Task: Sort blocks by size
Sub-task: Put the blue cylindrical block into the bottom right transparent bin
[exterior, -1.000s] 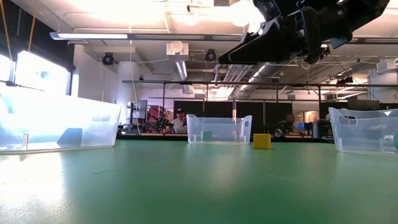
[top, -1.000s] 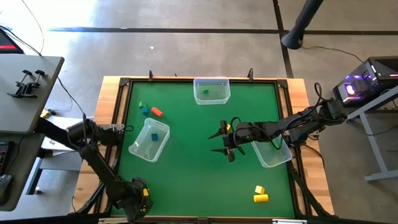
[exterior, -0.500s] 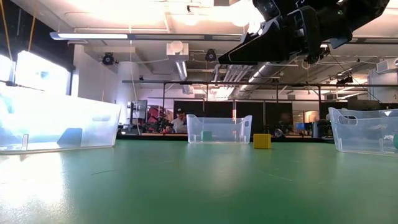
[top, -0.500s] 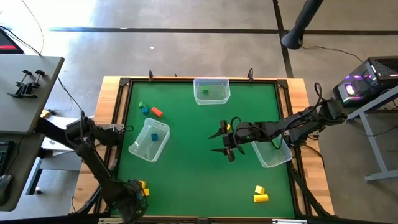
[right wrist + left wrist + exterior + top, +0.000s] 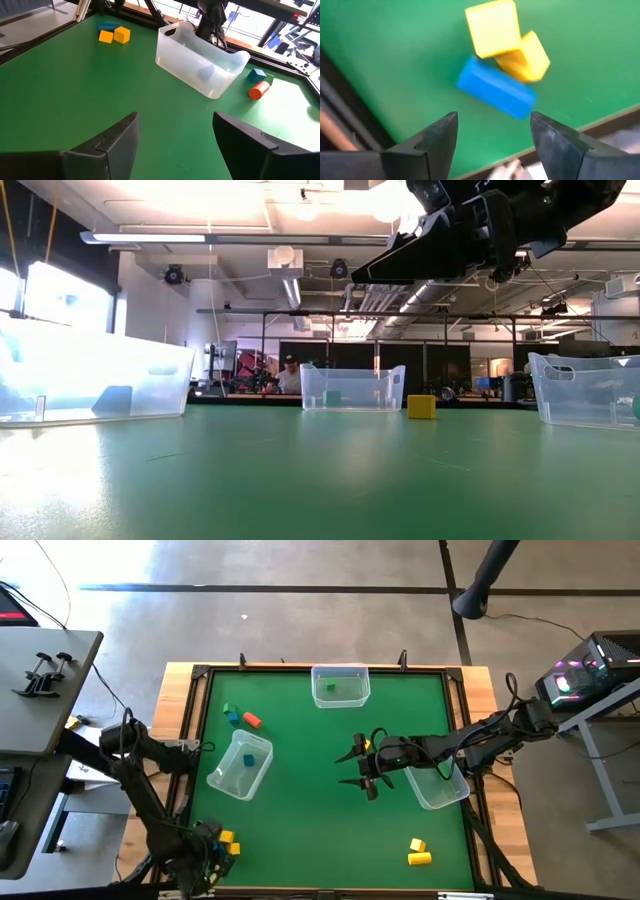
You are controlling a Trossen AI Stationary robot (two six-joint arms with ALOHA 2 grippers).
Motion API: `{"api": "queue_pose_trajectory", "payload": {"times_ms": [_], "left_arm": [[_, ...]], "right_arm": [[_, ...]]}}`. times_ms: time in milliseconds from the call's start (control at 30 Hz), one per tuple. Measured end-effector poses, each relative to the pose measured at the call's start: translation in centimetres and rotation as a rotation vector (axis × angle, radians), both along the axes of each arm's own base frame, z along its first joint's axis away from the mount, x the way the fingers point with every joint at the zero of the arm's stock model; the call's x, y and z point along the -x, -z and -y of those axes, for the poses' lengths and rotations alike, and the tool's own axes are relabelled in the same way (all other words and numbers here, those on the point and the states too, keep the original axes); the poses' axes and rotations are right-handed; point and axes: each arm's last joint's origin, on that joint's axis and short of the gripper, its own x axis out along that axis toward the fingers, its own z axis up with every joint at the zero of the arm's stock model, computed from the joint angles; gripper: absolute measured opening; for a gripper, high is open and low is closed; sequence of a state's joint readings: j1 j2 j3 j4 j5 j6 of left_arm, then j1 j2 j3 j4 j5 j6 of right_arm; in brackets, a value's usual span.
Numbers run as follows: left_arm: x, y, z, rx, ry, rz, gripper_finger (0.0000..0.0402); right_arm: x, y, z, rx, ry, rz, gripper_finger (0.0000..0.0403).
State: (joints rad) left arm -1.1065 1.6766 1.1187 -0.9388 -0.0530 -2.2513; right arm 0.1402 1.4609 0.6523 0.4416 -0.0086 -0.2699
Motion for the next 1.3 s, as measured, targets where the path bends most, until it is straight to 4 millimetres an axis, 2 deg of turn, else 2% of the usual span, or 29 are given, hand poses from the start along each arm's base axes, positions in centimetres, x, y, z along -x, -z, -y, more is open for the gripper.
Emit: {"api": "queue_pose_trajectory", "payload": {"times_ms": [167,367,633,867,1133,1300], "left_arm": [[0.0,0.0,-0.4,-0.033,-0.025,-0.014,0.0235],[-0.3,-0.1,-0.3,-0.043,0.004,0.054,0.0235],[-1.0,0.0,-0.9,-0.057,-0.054,0.039,0.0256],[-2.7,0.7,-1.2,0.017,-0.126,-0.048,0.0262],[-2.7,0.8,-1.0,0.052,-0.149,-0.090,0.0262],[-2.5,2.3,-1.4,0.072,-0.149,-0.091,0.0262]], "right_arm": [[0.0,0.1,0.0,0.001,0.000,-0.007,0.0248],[0.0,0.1,0.0,0.001,0.000,-0.007,0.0248],[0.1,0.2,0.0,-0.001,0.002,-0.023,0.0248],[0.1,0.3,0.0,-0.003,0.003,-0.033,0.0248],[0.1,0.3,0.0,-0.003,0.003,-0.035,0.0248],[0.1,0.3,0.0,-0.003,0.003,-0.035,0.0248]]}}
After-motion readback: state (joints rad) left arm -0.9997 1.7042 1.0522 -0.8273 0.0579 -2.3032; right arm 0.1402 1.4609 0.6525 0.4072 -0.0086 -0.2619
